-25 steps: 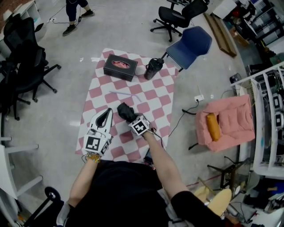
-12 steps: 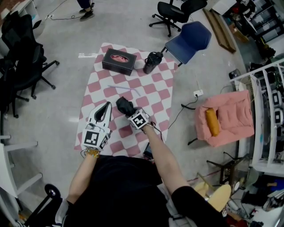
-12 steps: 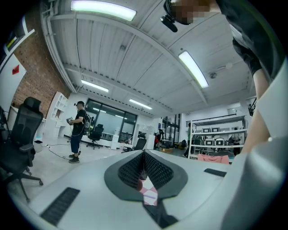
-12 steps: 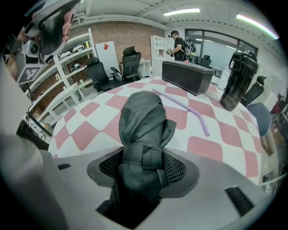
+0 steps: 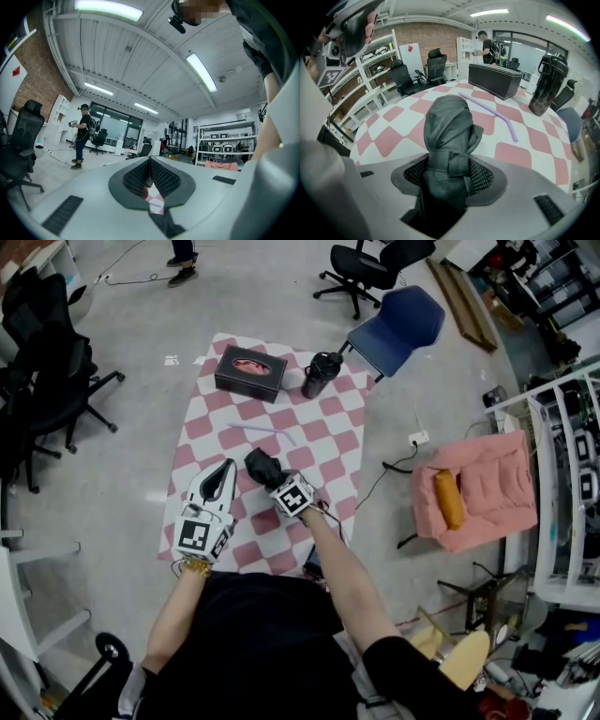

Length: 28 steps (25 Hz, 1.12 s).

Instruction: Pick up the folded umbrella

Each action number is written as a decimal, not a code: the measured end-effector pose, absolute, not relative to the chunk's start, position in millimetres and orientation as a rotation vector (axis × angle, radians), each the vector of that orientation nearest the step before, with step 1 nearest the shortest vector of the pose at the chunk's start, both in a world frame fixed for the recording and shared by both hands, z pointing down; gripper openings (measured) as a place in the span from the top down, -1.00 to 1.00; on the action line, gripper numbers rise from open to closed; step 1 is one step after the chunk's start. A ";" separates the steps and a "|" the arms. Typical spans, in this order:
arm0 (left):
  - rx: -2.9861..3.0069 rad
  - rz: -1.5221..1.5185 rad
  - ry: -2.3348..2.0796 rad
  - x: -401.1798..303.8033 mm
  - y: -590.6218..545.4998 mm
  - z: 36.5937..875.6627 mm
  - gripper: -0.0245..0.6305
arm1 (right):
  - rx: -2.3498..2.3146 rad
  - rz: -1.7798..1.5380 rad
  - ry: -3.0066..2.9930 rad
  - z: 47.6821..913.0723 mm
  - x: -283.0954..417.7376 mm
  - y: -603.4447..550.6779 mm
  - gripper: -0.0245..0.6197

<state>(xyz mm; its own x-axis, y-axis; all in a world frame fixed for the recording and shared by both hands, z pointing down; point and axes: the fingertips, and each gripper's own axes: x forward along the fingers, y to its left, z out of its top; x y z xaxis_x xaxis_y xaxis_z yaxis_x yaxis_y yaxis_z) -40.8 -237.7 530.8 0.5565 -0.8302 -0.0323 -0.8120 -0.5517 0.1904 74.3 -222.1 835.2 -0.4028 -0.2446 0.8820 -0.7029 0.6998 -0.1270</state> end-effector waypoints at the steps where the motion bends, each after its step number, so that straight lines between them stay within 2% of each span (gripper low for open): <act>1: 2.633 -0.177 -1.400 -40.6 -238.3 531.7 0.88 | 0.729 0.616 -1.970 835.7 73.9 -221.9 0.20; 28: 2.632 -0.169 -1.375 -37.9 -236.4 533.6 0.88 | 0.757 0.617 -1.950 836.4 74.9 -222.2 0.22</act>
